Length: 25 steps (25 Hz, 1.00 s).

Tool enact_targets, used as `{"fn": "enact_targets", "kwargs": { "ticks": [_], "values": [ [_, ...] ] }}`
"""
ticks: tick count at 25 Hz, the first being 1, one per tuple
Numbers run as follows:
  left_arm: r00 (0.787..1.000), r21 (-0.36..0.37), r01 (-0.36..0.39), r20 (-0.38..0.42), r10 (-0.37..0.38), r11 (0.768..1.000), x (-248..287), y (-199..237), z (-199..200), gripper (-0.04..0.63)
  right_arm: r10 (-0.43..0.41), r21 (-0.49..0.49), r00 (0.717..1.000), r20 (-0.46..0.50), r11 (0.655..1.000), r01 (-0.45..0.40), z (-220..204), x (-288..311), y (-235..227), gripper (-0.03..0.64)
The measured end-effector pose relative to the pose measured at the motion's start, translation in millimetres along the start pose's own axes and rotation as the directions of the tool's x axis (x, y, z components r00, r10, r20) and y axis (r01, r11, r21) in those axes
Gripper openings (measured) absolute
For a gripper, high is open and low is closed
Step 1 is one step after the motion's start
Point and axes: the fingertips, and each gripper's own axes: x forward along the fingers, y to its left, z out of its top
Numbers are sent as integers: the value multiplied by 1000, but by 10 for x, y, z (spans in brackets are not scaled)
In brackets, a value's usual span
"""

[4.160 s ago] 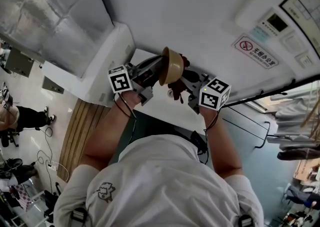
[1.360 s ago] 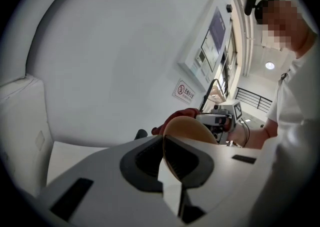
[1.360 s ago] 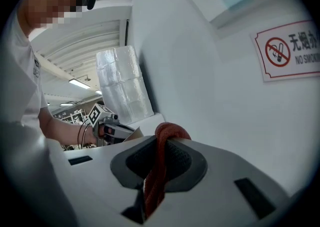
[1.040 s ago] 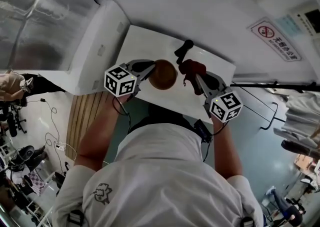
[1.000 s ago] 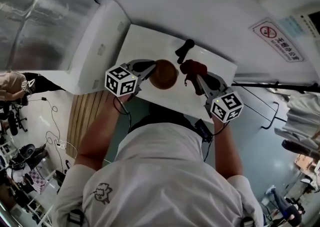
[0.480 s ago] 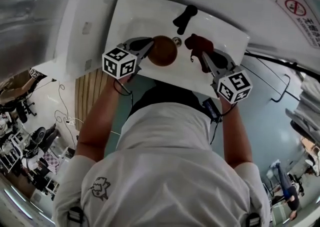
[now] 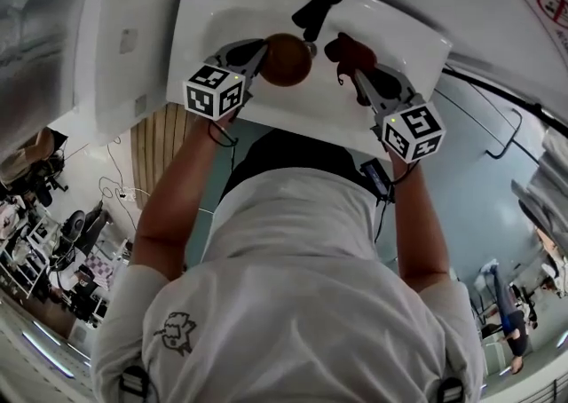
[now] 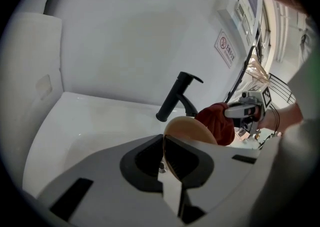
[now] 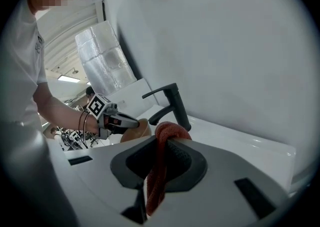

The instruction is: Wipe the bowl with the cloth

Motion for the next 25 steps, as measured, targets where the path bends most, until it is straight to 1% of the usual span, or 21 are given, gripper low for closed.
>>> {"fn": "enact_targets", "kwargs": {
  "ticks": [6, 12, 17, 22, 25],
  "values": [
    [997, 24, -42, -58, 43, 999, 283, 158, -249, 25, 2, 15, 1000, -29, 1000, -1, -129, 66, -113, 48],
    [989, 7, -76, -125, 76, 997, 495, 362, -523, 25, 7, 27, 999, -43, 1000, -6, -201, 123, -154, 48],
    [978, 4, -96, -186, 95, 995, 675, 477, -795, 25, 6, 31, 998, -60, 1000, -4, -253, 152, -183, 48],
    [969, 32, -97, -224, 101, 995, 804, 553, -965, 25, 2, 30, 998, -61, 1000, 0, -245, 165, -183, 48],
    [964, 28, -85, -249, 89, 996, 866, 585, -1033, 26, 3, 38, 998, -60, 999, 0, -224, 164, -189, 48]
  ]
}}
